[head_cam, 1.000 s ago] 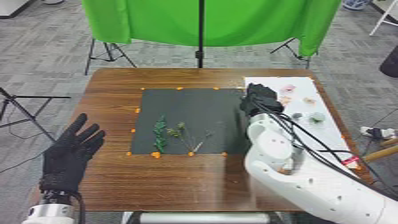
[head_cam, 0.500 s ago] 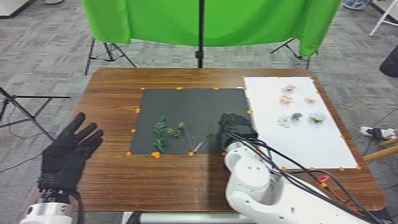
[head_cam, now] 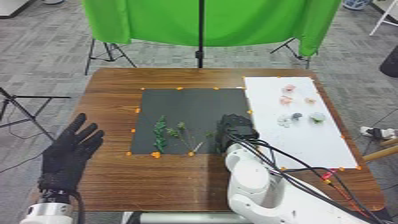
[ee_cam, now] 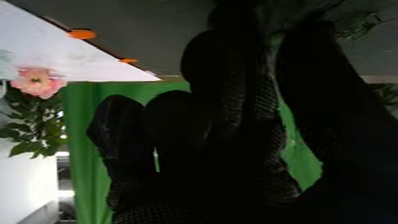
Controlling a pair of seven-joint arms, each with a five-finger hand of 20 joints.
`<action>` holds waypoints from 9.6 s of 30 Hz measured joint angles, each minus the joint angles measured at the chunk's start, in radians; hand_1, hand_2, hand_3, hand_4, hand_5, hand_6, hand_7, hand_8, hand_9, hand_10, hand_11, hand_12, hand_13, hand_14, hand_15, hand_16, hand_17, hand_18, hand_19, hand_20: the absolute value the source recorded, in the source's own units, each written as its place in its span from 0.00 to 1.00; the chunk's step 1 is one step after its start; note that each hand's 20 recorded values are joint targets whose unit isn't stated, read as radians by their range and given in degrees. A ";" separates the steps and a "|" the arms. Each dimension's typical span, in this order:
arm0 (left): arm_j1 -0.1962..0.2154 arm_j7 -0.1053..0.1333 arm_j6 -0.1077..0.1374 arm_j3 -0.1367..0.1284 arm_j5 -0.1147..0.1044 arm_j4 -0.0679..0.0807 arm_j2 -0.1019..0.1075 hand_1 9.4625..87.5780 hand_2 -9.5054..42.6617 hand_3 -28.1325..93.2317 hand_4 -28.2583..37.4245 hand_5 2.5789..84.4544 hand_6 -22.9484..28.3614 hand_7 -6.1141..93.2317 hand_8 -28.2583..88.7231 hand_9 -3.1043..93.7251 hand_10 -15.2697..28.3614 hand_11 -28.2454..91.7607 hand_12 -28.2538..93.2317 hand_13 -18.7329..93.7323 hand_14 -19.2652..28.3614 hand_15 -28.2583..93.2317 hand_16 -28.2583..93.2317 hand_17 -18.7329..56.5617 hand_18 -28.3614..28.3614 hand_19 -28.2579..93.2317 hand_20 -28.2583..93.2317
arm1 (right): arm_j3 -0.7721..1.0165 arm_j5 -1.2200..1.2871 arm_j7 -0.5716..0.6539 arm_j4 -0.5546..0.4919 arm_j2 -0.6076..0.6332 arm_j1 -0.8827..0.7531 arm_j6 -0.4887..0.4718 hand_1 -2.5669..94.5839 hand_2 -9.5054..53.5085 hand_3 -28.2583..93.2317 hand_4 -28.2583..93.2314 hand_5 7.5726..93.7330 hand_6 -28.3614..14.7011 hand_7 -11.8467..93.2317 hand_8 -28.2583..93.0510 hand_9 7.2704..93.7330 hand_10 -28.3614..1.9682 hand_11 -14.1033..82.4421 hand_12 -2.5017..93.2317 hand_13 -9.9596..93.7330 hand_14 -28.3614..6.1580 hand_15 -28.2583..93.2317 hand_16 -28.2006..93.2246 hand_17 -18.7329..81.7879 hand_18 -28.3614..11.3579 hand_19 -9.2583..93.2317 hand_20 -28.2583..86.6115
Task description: Arrange flowers
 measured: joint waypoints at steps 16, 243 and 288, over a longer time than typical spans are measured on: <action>0.006 0.007 0.001 0.002 -0.001 -0.001 0.001 0.19 0.29 0.91 0.10 0.38 0.60 0.16 0.16 0.34 0.77 0.40 0.29 0.34 0.93 0.55 0.16 0.10 0.96 0.66 0.25 | 0.070 -0.002 -0.020 -0.070 0.043 -0.029 0.011 0.43 0.00 0.85 0.04 0.72 0.50 0.29 0.14 0.69 0.30 0.72 0.24 0.73 0.40 0.91 0.40 0.54 0.00 1.00 0.63; -0.020 0.091 0.036 -0.006 -0.048 -0.005 0.117 0.18 0.29 0.90 0.09 0.34 0.59 0.14 0.15 0.30 0.68 0.39 0.27 0.35 0.81 0.51 0.17 0.14 0.96 0.69 0.25 | -0.252 0.321 -0.486 0.456 -0.348 0.444 0.360 0.64 0.00 0.81 0.00 0.91 0.73 0.29 0.26 1.00 0.78 0.25 0.38 0.89 0.81 0.63 0.53 0.54 0.27 0.85 0.63; -0.151 0.021 0.016 0.027 -0.053 0.035 0.140 0.19 0.31 0.89 0.12 0.34 0.59 0.15 0.16 0.31 0.68 0.42 0.25 0.36 0.83 0.51 0.18 0.14 0.97 0.66 0.32 | -0.208 0.331 -0.427 0.492 -0.374 0.439 0.220 0.53 0.00 0.74 0.00 0.67 0.76 0.25 0.13 0.83 0.59 0.48 0.21 0.78 0.64 0.77 0.41 0.47 0.20 0.85 0.64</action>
